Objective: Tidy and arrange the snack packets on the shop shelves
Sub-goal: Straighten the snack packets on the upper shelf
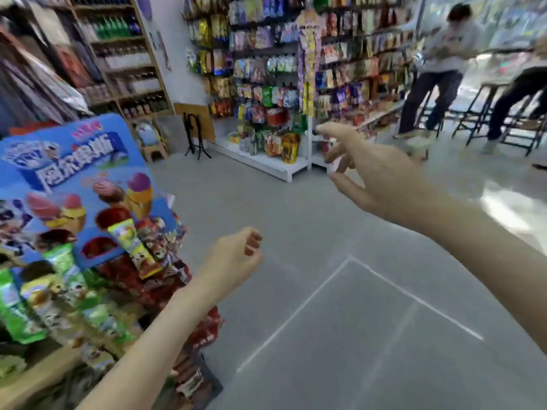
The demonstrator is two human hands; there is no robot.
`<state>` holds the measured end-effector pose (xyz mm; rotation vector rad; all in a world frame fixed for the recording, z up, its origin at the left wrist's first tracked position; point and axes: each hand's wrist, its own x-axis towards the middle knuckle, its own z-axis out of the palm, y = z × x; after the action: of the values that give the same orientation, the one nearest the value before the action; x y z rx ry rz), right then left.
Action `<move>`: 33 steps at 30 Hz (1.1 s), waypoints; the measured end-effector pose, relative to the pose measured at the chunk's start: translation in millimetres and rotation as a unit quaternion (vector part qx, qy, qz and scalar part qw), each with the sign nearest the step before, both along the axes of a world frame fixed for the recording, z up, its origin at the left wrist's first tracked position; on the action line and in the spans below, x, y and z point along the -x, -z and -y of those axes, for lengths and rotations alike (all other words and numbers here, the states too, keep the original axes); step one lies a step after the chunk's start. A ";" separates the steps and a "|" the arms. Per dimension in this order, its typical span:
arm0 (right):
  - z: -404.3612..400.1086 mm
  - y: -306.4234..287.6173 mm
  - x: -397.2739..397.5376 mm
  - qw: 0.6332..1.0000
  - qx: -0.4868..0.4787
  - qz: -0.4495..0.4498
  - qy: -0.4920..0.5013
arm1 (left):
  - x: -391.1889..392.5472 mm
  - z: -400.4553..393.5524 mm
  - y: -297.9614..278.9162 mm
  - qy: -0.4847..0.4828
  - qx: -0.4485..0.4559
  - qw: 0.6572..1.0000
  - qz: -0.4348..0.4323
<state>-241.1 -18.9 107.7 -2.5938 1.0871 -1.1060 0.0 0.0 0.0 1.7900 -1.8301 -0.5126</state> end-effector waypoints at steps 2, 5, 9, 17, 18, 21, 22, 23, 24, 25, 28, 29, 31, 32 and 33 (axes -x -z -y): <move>30.5 57.4 35.3 0.989 -0.053 -0.125 0.063 | 20.3 27.0 44.2 0.018 -0.045 0.991 0.124; 70.1 137.3 92.0 0.952 -0.235 -0.130 0.144 | 50.1 71.3 108.2 0.067 -0.122 0.973 0.184; 130.5 218.0 160.7 0.910 -0.374 0.001 0.179 | 106.4 152.4 163.4 0.092 -0.175 0.963 0.184; 332.6 238.5 278.6 0.781 -0.504 0.268 0.252 | 230.8 365.4 165.8 0.040 -0.247 0.968 0.001; 360.1 237.6 289.4 0.781 -0.501 0.274 0.253 | 241.9 393.2 164.0 0.042 -0.245 0.968 -0.005; 445.3 235.7 325.7 0.784 -0.495 0.282 0.245 | 275.9 487.8 167.8 0.047 -0.240 0.969 -0.015; 473.9 235.8 338.7 0.787 -0.494 0.279 0.244 | 289.2 521.0 170.6 0.048 -0.239 0.970 -0.018; 504.7 236.5 351.6 0.790 -0.489 0.277 0.246 | 302.7 556.9 175.3 0.050 -0.236 0.970 -0.023; 536.9 236.9 365.7 0.792 -0.483 0.276 0.252 | 317.9 594.0 179.4 0.055 -0.233 0.970 -0.029; 570.4 237.5 381.1 0.792 -0.477 0.275 0.263 | 333.1 633.2 184.8 0.061 -0.228 0.971 -0.034; 672.0 230.5 429.7 0.785 -0.463 0.292 0.291 | 385.8 753.3 187.5 0.097 -0.230 0.967 -0.044; 705.8 226.0 447.1 0.785 -0.456 0.295 0.298 | 404.3 792.5 183.9 0.112 -0.228 0.966 -0.039; 763.6 217.7 481.1 0.785 -0.454 0.288 0.308 | 442.2 859.4 173.6 0.137 -0.233 0.962 -0.026; 791.6 214.5 498.0 0.783 -0.453 0.291 0.311 | 461.8 891.4 169.6 0.151 -0.238 0.959 -0.019; 819.7 213.7 515.9 0.780 -0.450 0.297 0.316 | 481.2 922.6 166.8 0.169 -0.244 0.955 -0.009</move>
<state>-757.1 -838.6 -106.0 -1.0500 1.7457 -0.9931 -481.2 -922.6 -166.8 1.7518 -2.1418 -1.1968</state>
